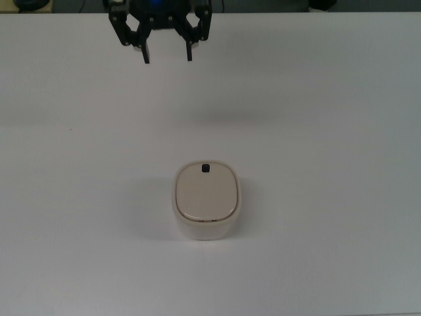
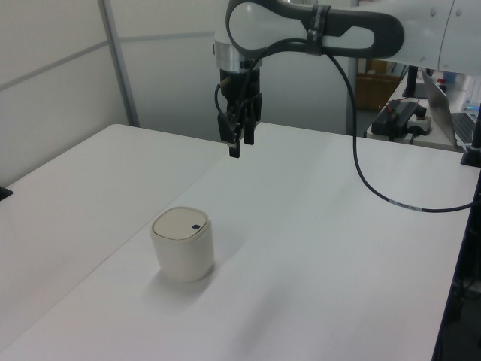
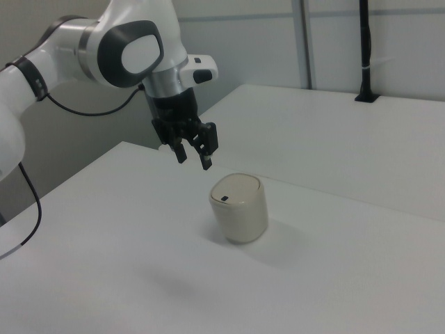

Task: Open the trash can
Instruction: 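Move the gripper down toward the cream trash can's lid tab, then lower the gripper onto the dark tab at the lid's edge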

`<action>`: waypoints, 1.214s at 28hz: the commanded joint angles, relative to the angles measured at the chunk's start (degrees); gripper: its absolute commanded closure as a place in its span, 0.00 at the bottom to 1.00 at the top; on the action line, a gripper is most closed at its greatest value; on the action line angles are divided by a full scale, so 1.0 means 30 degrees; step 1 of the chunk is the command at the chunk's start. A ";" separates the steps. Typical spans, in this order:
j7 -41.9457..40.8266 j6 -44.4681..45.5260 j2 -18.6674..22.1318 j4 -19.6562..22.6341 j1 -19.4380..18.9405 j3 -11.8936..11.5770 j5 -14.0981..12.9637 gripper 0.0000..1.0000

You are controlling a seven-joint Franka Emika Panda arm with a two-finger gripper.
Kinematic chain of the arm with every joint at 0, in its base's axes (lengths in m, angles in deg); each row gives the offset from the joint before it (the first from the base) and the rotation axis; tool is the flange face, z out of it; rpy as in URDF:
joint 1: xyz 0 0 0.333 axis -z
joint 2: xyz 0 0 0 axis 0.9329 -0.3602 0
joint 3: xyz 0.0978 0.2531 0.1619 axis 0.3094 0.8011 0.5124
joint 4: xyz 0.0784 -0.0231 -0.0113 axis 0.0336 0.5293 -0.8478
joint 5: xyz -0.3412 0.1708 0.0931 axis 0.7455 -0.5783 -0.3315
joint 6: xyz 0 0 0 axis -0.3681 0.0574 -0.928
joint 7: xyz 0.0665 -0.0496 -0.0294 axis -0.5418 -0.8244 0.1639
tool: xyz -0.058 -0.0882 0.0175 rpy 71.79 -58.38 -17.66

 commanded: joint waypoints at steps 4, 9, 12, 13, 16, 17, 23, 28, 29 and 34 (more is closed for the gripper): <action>0.0761 -0.1019 0.0137 0.0410 -0.0247 -0.0169 0.0124 1.00; 0.0732 -0.1282 -0.0127 0.0351 -0.0247 -0.0169 0.0124 1.00; 0.0936 -0.2042 -0.0273 0.0351 -0.0247 -0.0169 0.0124 1.00; 0.1082 -0.2277 -0.0360 0.0351 -0.0247 -0.0169 0.0124 1.00; 0.1259 -0.3300 -0.0916 0.0351 -0.0305 -0.0139 0.0124 1.00; 0.1259 -0.3508 -0.1092 0.0351 -0.0421 -0.0139 0.0124 1.00; 0.1288 -0.4446 -0.2089 0.0351 -0.0978 -0.0169 0.0358 1.00; 0.1785 -0.5149 -0.2791 0.0410 -0.1593 -0.0169 0.1001 1.00; 0.1874 -0.5237 -0.2909 0.0410 -0.1652 -0.0169 0.1061 1.00; 0.2167 -0.5677 -0.3466 0.0410 -0.2121 -0.0285 0.1325 1.00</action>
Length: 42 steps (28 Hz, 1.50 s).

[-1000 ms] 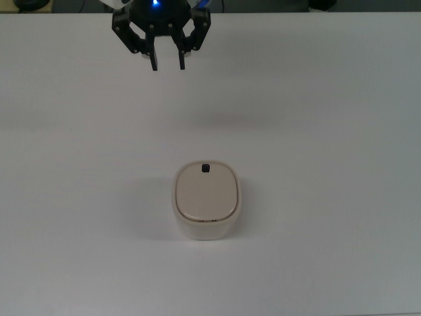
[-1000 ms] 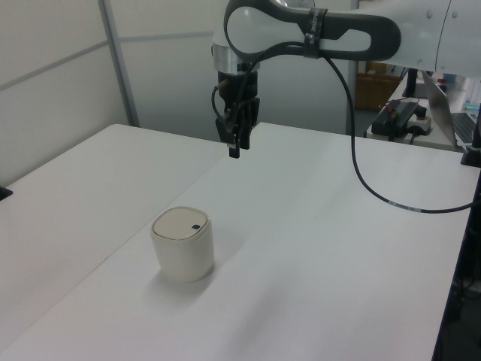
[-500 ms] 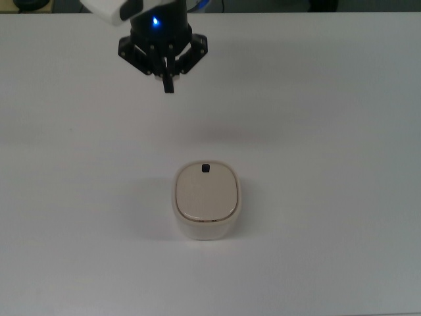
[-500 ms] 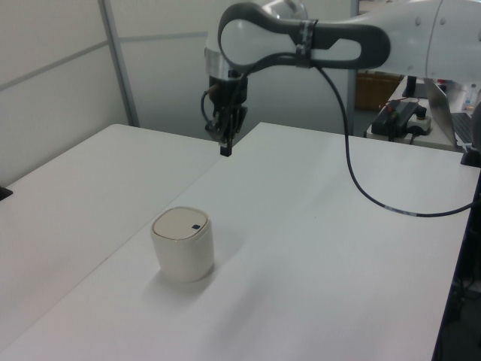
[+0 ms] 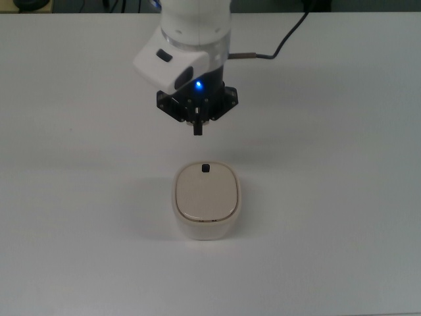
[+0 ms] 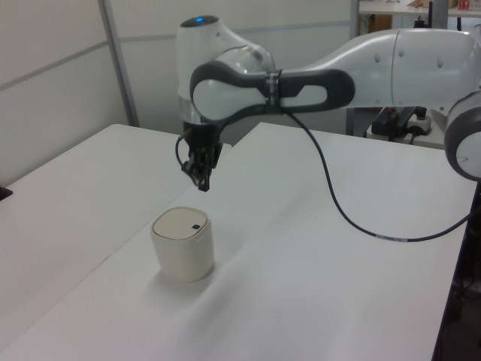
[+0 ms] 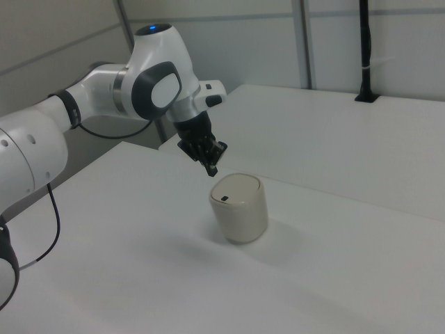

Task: Open the trash can
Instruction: 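Lower the gripper onto the dark tab at the lid's edge, then press and lift the lid tab with the gripper fingers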

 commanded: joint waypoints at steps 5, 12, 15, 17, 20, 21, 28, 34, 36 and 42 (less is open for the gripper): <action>0.0566 -0.1010 -0.0789 0.0413 -0.0643 -0.0397 0.0532 1.00; 0.0594 -0.1392 -0.1377 0.0442 -0.0643 -0.0427 0.0766 1.00; 0.0565 -0.1392 -0.1640 0.0442 -0.0643 -0.0427 0.0766 1.00; 0.0594 -0.1421 -0.1874 0.0442 -0.0643 -0.0427 0.0766 1.00; 0.0624 -0.1742 -0.2139 0.0442 -0.0643 -0.0427 0.0796 1.00; 0.0624 -0.1830 -0.2226 0.0442 -0.0643 -0.0427 0.0796 1.00; 0.0653 -0.2358 -0.2665 0.0413 -0.0643 -0.0456 0.0854 1.00; 0.0653 -0.2476 -0.2871 0.0413 -0.0672 -0.0456 0.1030 1.00; 0.0653 -0.2476 -0.2959 0.0413 -0.0759 -0.0456 0.1030 1.00; 0.0653 -0.2593 -0.3165 0.0413 -0.0877 -0.0456 0.1059 1.00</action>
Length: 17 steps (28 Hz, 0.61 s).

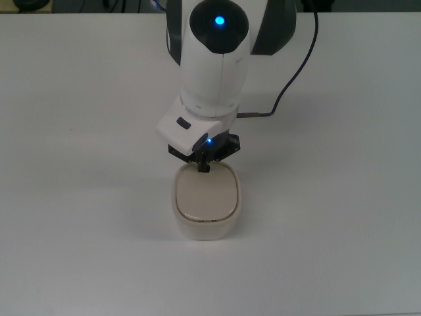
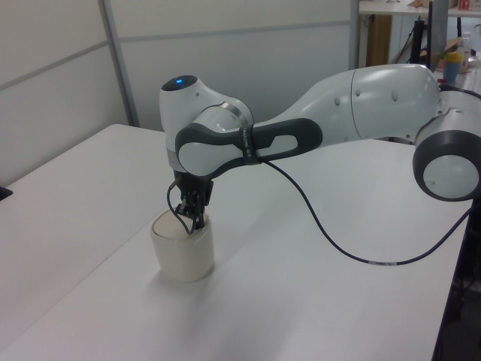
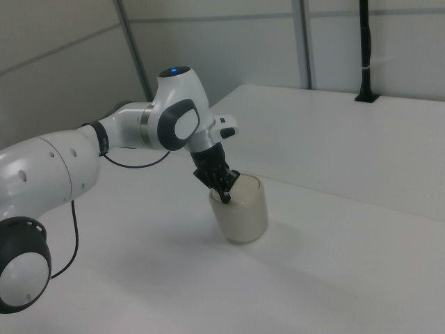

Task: Open the trash can
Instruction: 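Press and lift the lid tab with the gripper fingers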

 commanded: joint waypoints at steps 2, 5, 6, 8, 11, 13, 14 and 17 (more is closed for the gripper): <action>0.0422 -0.0751 -0.0376 0.0405 -0.0449 -0.0349 0.0245 1.00; 0.0422 -0.0751 -0.0552 0.0405 -0.0479 -0.0349 0.0333 1.00; 0.0451 -0.0751 -0.0523 0.0376 -0.0479 -0.0349 0.0333 1.00; 0.0713 -0.0722 -0.0464 0.0259 -0.0479 -0.0349 0.0333 1.00; 0.1096 -0.0692 0.0149 0.0171 -0.0479 -0.0407 0.0304 1.00; 0.1125 -0.0605 0.0501 0.0171 -0.0449 -0.0524 0.0275 1.00; 0.1125 -0.0488 0.0822 0.0171 -0.0449 -0.0554 0.0216 1.00; 0.1125 -0.0400 0.1350 0.0171 -0.0391 -0.0583 0.0157 1.00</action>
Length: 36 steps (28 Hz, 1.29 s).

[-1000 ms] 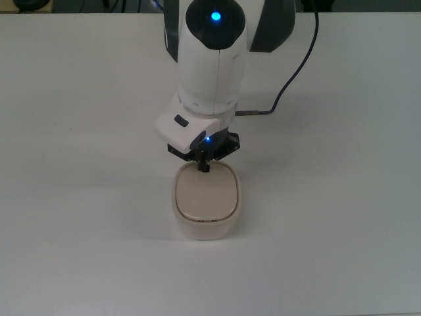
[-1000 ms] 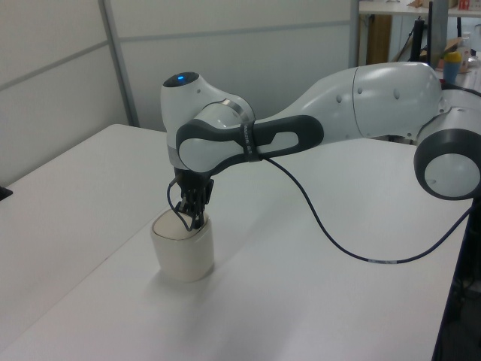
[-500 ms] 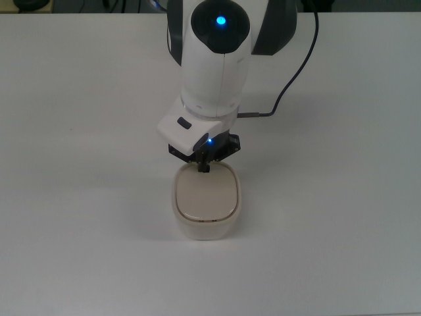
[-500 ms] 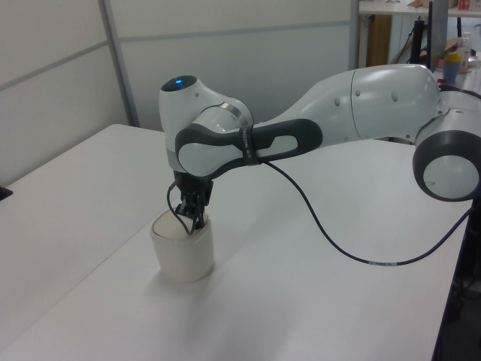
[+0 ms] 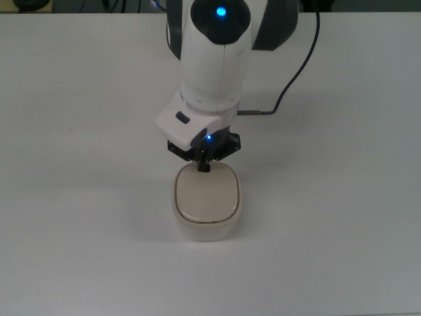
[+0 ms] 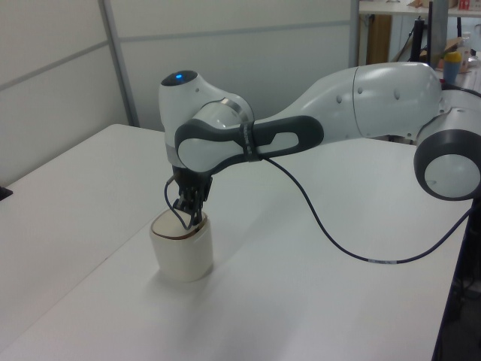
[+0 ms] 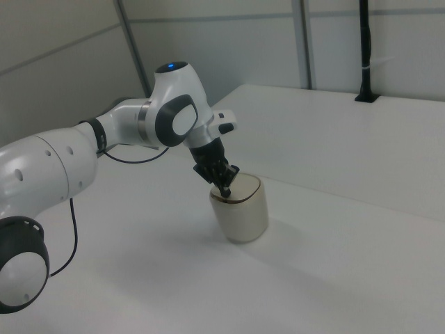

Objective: Open the trash can

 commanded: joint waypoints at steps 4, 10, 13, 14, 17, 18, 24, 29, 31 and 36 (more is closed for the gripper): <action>0.0526 0.0775 0.1916 0.0441 -0.0333 -0.1129 -0.0182 1.00; 0.0176 0.3059 0.3615 0.0440 -0.0157 -0.1570 -0.0270 0.89; -0.0873 0.4520 0.4492 0.0469 0.0251 -0.1570 -0.0357 0.65; -0.1170 0.4876 0.4670 0.0441 0.0282 -0.1570 -0.0416 0.53; -0.1553 0.5843 0.5052 0.0440 0.0370 -0.1657 -0.0476 0.00; -0.1524 0.6107 0.5198 0.0440 0.0370 -0.1774 -0.0475 0.00; -0.2429 0.7396 0.5872 0.0440 0.0370 -0.2184 -0.0358 0.00; -0.3280 0.8451 0.5902 0.0411 0.0370 -0.2769 -0.0416 0.00; -0.3515 0.8687 0.5932 0.0411 0.0370 -0.2859 -0.0417 0.00; -0.3780 0.8864 0.6313 0.0440 0.0399 -0.2946 -0.0358 0.00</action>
